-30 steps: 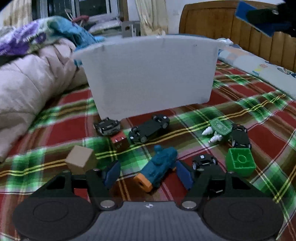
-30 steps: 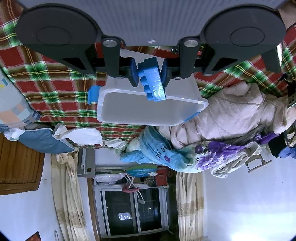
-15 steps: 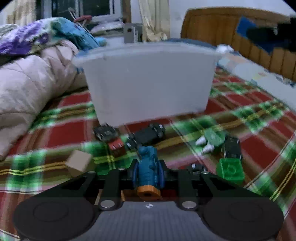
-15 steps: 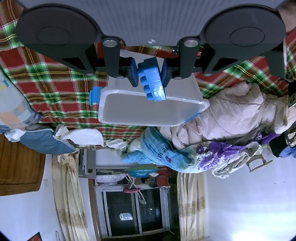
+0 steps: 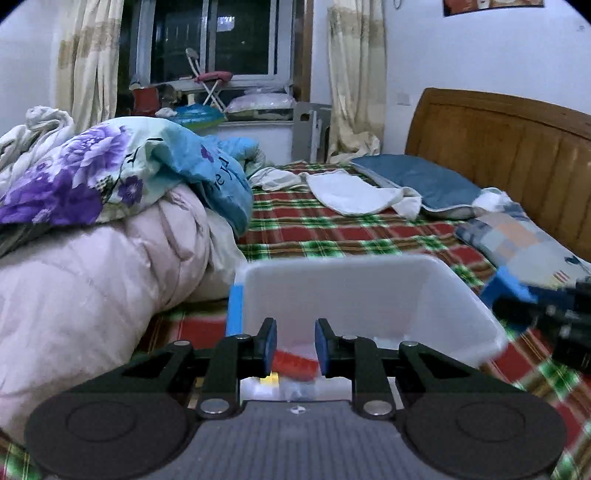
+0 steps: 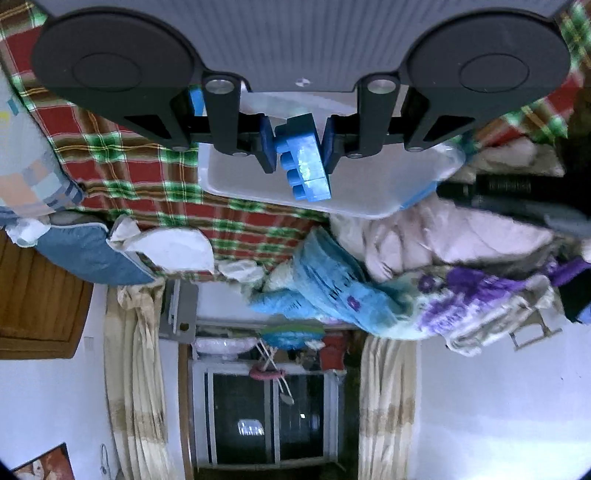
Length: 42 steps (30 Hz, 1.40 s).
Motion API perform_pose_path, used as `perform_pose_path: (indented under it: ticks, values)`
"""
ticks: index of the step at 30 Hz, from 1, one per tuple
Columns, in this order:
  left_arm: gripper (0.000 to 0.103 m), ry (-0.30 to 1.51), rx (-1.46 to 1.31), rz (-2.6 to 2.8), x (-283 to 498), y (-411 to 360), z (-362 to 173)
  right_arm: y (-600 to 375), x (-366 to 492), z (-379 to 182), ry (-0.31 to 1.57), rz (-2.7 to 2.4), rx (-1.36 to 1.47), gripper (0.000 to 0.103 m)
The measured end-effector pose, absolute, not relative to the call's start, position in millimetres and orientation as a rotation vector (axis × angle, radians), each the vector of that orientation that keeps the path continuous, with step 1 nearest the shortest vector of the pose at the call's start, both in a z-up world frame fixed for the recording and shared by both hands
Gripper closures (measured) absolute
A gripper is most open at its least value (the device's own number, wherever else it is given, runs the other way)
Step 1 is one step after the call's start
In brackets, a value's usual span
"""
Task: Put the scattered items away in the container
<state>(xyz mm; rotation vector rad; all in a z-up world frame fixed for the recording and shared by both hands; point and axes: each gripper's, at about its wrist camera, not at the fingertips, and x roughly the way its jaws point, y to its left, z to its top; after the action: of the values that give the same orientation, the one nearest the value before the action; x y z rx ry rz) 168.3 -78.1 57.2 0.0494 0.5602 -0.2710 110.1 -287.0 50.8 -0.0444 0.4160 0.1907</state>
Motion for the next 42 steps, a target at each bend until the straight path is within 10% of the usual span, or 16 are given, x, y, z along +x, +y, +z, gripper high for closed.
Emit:
perform_pose_path:
  ticks: [9, 13, 21, 27, 31, 42]
  values:
    - [0.075, 0.584, 0.058, -0.274, 174.7, -81.9, 41.5, -296.0, 136.4, 29.8, 0.472, 0.164, -0.048, 0.073]
    - [0.023, 0.515, 0.127, -0.298, 96.0, -52.1, 16.1, -300.0, 107.0, 37.3, 0.417, 0.213, -0.014, 0.073]
    - [0.033, 0.657, 0.221, -0.244, 38.0, -30.5, -83.9, -287.7, 65.1, 43.5, 0.397, 0.264, -0.003, 0.073]
    - [0.036, 0.728, 0.161, -0.245, 61.8, -31.3, -96.1, -279.8, 56.6, 54.2, 0.385, 0.267, -0.033, 0.073]
    - [0.061, 0.766, 0.12, -0.261, 70.1, -35.2, -101.0, -279.0, 57.0, 54.5, 0.384, 0.264, -0.03, 0.073]
    - [0.062, 0.674, 0.098, -0.26, 47.0, -36.4, -64.5, -281.3, 51.2, 54.9, 0.382, 0.259, -0.017, 0.073]
